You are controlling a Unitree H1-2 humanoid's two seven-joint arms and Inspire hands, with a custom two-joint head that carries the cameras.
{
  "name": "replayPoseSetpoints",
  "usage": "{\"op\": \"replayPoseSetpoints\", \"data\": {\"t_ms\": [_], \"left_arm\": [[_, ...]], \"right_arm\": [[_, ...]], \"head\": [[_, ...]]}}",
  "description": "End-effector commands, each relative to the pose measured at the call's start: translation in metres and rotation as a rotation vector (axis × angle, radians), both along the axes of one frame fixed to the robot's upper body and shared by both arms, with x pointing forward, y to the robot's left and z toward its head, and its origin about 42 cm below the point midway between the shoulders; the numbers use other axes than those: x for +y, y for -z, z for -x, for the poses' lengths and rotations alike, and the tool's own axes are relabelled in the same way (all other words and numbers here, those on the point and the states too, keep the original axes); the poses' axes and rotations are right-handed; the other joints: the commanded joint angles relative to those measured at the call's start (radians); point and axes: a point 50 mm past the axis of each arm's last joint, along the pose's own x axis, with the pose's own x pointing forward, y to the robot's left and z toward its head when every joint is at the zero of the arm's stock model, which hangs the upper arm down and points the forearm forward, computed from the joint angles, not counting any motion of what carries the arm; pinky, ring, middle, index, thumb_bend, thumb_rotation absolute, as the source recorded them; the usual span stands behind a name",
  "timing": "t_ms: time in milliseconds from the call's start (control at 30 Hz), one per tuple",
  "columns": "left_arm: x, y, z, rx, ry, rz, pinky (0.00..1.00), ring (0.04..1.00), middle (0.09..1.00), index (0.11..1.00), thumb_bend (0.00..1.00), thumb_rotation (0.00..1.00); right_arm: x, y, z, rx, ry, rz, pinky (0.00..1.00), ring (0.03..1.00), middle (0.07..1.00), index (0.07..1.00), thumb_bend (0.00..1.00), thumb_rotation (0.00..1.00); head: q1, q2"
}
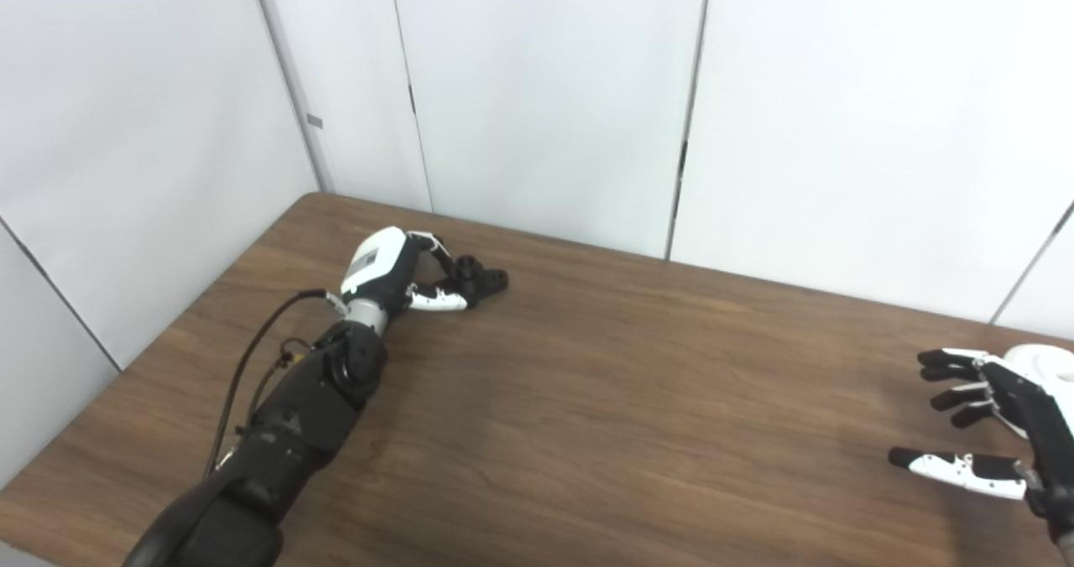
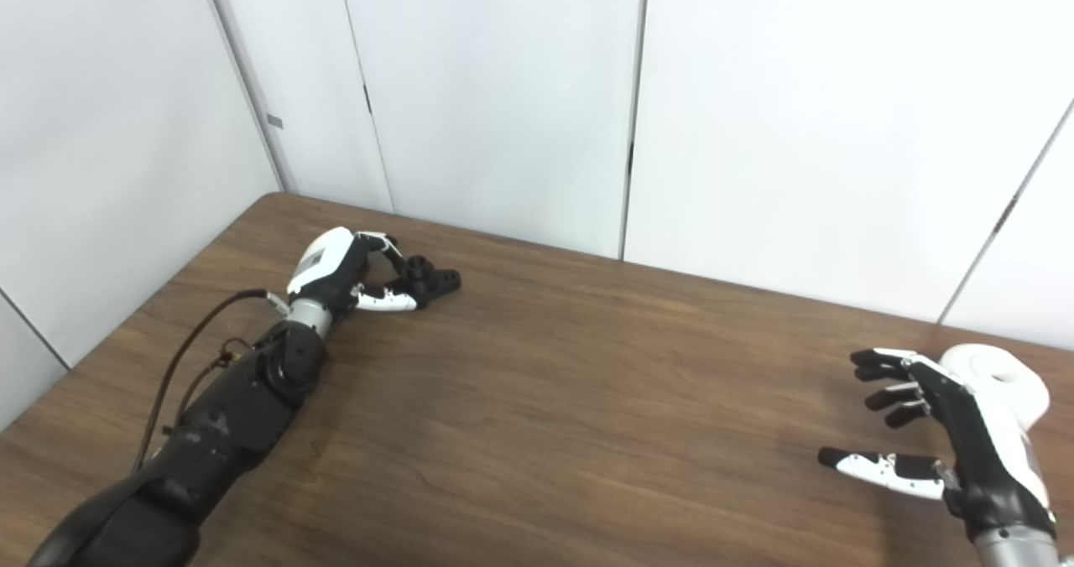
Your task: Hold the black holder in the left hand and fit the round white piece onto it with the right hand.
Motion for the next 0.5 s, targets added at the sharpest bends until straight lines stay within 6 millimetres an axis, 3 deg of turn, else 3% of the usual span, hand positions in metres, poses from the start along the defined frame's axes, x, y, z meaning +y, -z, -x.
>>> {"op": "replayPoseSetpoints", "data": {"t_ms": [0,467], "left_arm": [[-0.016,-0.008,-0.005,-0.017,0.089,0.018,0.79,0.881,0.825,0.48,0.52,0.06],[-0.076,-0.012,0.003,-0.011,0.368,-0.043,0.78,0.867,0.824,0.481,0.52,0.06]], "right_arm": [[0.0,-0.026,-0.008,-0.1,-0.022,0.0,0.48,0.579,0.674,0.689,0.69,0.0],[0.002,-0.028,-0.008,-0.111,-0.028,0.003,0.49,0.588,0.684,0.7,0.68,0.0]], "head": [[0.001,0.0],[-0.018,0.005]]}}
